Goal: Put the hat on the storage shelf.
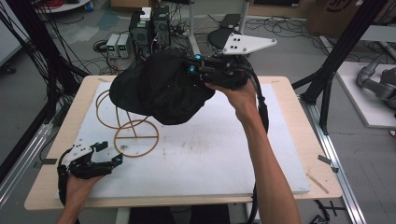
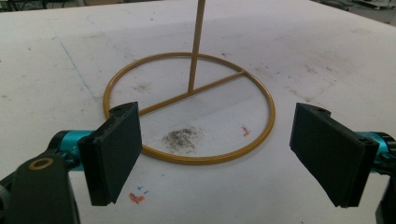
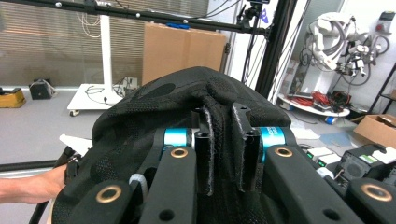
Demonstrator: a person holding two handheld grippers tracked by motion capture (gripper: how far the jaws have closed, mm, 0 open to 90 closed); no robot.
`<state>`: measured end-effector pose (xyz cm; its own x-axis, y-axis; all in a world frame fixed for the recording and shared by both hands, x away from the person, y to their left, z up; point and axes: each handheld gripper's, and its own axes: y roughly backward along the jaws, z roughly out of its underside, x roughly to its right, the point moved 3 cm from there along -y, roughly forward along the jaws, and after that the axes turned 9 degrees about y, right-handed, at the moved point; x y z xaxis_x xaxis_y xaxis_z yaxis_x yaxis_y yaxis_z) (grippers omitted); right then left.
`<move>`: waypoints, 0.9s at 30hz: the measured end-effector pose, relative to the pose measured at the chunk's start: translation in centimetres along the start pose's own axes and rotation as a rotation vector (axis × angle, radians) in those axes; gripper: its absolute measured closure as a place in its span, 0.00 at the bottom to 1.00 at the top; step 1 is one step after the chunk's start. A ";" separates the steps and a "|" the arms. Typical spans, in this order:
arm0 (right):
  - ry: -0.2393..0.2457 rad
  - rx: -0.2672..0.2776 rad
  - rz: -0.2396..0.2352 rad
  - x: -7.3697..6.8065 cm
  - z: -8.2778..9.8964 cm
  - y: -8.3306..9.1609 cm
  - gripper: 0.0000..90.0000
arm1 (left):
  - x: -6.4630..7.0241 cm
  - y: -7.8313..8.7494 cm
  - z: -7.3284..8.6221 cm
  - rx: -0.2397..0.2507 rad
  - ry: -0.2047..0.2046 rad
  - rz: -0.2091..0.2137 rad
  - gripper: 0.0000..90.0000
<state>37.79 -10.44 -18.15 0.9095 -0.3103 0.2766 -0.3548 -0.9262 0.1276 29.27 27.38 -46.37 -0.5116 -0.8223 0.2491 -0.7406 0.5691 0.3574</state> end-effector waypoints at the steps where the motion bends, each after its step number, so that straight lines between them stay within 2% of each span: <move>1: 0.000 -0.001 -0.005 0.0 -0.1 -0.2 0.91 | 0.0 0.0 0.0 0.001 -0.001 0.001 0.19; 21: -0.023 0.014 -0.052 -0.8 -0.2 -5.7 0.91 | 0.0 0.0 0.0 -0.003 -0.003 0.003 0.19; 27: -0.031 0.025 -0.059 -0.9 -0.1 -6.8 0.91 | 0.1 0.0 0.0 0.002 -0.008 0.002 0.19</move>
<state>39.29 -3.86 -19.15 0.9351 -0.2606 0.2399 -0.2948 -0.9481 0.1192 29.22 27.35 -46.35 -0.5167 -0.8210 0.2429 -0.7401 0.5709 0.3554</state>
